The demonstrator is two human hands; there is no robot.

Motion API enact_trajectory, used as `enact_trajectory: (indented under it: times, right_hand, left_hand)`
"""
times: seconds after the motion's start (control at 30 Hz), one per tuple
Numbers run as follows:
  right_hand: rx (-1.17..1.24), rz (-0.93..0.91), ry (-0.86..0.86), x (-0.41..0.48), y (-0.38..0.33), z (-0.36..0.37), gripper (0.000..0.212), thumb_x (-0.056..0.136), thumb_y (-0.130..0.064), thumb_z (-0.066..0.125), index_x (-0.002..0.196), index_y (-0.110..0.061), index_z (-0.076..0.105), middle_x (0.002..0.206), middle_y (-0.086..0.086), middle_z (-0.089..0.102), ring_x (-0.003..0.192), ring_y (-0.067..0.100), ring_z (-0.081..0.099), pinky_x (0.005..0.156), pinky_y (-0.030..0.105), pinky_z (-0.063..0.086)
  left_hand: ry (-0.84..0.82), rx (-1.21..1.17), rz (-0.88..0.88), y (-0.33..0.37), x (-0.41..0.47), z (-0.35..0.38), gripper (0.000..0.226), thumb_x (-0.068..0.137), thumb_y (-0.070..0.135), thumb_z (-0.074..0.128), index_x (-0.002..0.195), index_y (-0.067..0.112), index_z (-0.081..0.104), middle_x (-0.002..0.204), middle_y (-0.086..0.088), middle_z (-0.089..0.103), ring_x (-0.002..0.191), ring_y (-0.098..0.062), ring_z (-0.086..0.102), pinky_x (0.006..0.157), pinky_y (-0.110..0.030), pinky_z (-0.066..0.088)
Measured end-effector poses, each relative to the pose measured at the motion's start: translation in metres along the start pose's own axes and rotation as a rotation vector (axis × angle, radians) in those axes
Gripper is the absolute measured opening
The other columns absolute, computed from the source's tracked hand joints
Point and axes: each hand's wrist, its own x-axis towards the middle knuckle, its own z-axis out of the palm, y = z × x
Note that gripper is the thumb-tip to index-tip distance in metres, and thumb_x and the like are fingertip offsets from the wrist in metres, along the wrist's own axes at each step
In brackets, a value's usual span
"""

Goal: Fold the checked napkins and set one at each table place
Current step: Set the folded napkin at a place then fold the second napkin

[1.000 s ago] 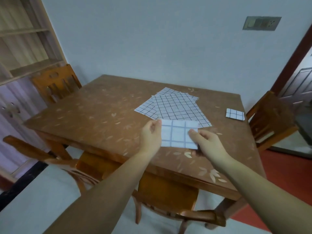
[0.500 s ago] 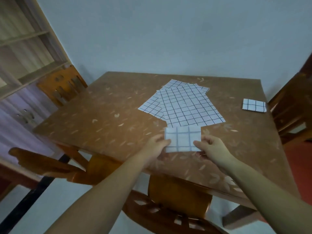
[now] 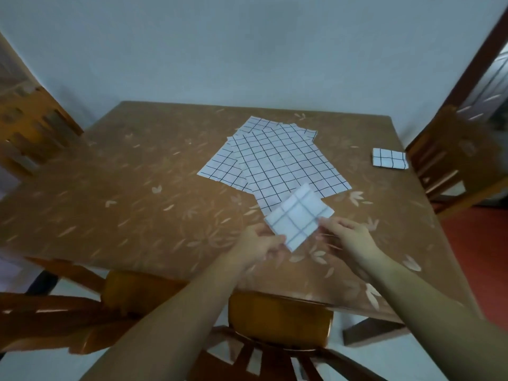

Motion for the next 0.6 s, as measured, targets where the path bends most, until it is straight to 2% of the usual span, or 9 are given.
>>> enact_trajectory:
  times: [0.07, 0.1, 0.17, 0.27, 0.4, 0.43, 0.5, 0.53, 0.6]
  right_hand:
    - [-0.054, 0.011, -0.026, -0.002, 0.006, 0.012, 0.006, 0.088, -0.014, 0.068, 0.090, -0.008, 0.067, 0.075, 0.008, 0.070, 0.071, 0.018, 0.064, 0.061, 0.025, 0.046]
    - [-0.091, 0.006, -0.015, -0.003, 0.009, 0.017, 0.006, 0.089, -0.011, 0.066, 0.092, -0.006, 0.066, 0.074, 0.009, 0.070, 0.068, 0.018, 0.065, 0.062, 0.025, 0.048]
    - [-0.135, -0.012, 0.042, -0.002, 0.015, 0.023, 0.004, 0.091, -0.007, 0.062, 0.090, -0.005, 0.065, 0.069, 0.006, 0.071, 0.061, 0.013, 0.067, 0.059, 0.022, 0.052]
    - [-0.208, -0.026, 0.108, 0.003, 0.021, 0.022, 0.007, 0.092, -0.005, 0.060, 0.089, -0.004, 0.066, 0.072, 0.005, 0.070, 0.060, 0.012, 0.066, 0.054, 0.019, 0.053]
    - [-0.306, -0.027, 0.133, 0.014, 0.034, 0.016, 0.009, 0.093, -0.009, 0.059, 0.094, -0.006, 0.068, 0.082, 0.011, 0.069, 0.065, 0.016, 0.064, 0.058, 0.022, 0.052]
    - [-0.310, -0.018, 0.139, 0.017, 0.039, 0.014, 0.010, 0.093, -0.012, 0.060, 0.094, -0.006, 0.068, 0.084, 0.012, 0.070, 0.065, 0.017, 0.065, 0.059, 0.024, 0.053]
    - [-0.322, 0.046, 0.107, 0.020, 0.053, 0.013, 0.010, 0.092, -0.018, 0.064, 0.097, -0.009, 0.067, 0.089, 0.012, 0.073, 0.071, 0.021, 0.069, 0.063, 0.031, 0.057]
    - [-0.331, 0.108, 0.069, 0.021, 0.061, 0.012, 0.010, 0.091, -0.019, 0.066, 0.100, -0.013, 0.065, 0.091, 0.010, 0.074, 0.074, 0.024, 0.071, 0.065, 0.033, 0.058]
    - [-0.332, 0.240, 0.013, 0.023, 0.080, 0.010, 0.017, 0.091, -0.017, 0.065, 0.107, -0.019, 0.060, 0.095, 0.007, 0.074, 0.076, 0.023, 0.073, 0.062, 0.032, 0.057]
  left_hand:
    - [-0.035, -0.005, 0.000, -0.002, 0.006, -0.002, 0.028, 0.086, -0.001, 0.069, 0.112, 0.005, 0.065, 0.099, -0.008, 0.074, 0.090, -0.032, 0.071, 0.083, -0.044, 0.058]
    - [-0.067, 0.002, -0.002, -0.002, 0.007, -0.002, 0.031, 0.086, 0.000, 0.069, 0.116, 0.006, 0.063, 0.104, -0.009, 0.073, 0.094, -0.032, 0.070, 0.086, -0.044, 0.057]
    - [-0.125, 0.010, -0.026, -0.006, 0.011, -0.004, 0.031, 0.086, 0.002, 0.069, 0.115, 0.010, 0.063, 0.105, -0.008, 0.073, 0.091, -0.027, 0.072, 0.085, -0.040, 0.058]
    - [-0.136, 0.040, -0.051, -0.010, 0.016, -0.008, 0.026, 0.088, 0.015, 0.070, 0.113, 0.011, 0.066, 0.097, -0.005, 0.076, 0.080, -0.021, 0.071, 0.073, -0.035, 0.056]
    - [-0.068, 0.195, -0.068, -0.019, 0.022, -0.015, 0.014, 0.093, 0.016, 0.064, 0.104, 0.010, 0.069, 0.082, -0.002, 0.072, 0.056, -0.003, 0.063, 0.048, -0.015, 0.044]
    - [-0.070, 0.222, -0.081, -0.023, 0.022, -0.014, 0.013, 0.093, 0.016, 0.065, 0.104, 0.011, 0.069, 0.082, -0.001, 0.072, 0.056, -0.002, 0.063, 0.048, -0.014, 0.046]
    - [-0.059, 0.214, -0.117, -0.034, 0.024, -0.011, 0.018, 0.092, 0.015, 0.066, 0.109, 0.009, 0.068, 0.091, -0.001, 0.072, 0.068, -0.008, 0.068, 0.063, -0.021, 0.056]
    - [-0.049, 0.200, -0.146, -0.040, 0.025, -0.009, 0.019, 0.092, 0.013, 0.066, 0.110, 0.008, 0.068, 0.094, -0.002, 0.072, 0.074, -0.012, 0.069, 0.071, -0.026, 0.058]
    - [-0.034, 0.189, -0.214, -0.053, 0.027, -0.004, 0.021, 0.094, 0.011, 0.063, 0.114, 0.006, 0.064, 0.099, -0.003, 0.070, 0.080, -0.015, 0.070, 0.077, -0.029, 0.058]
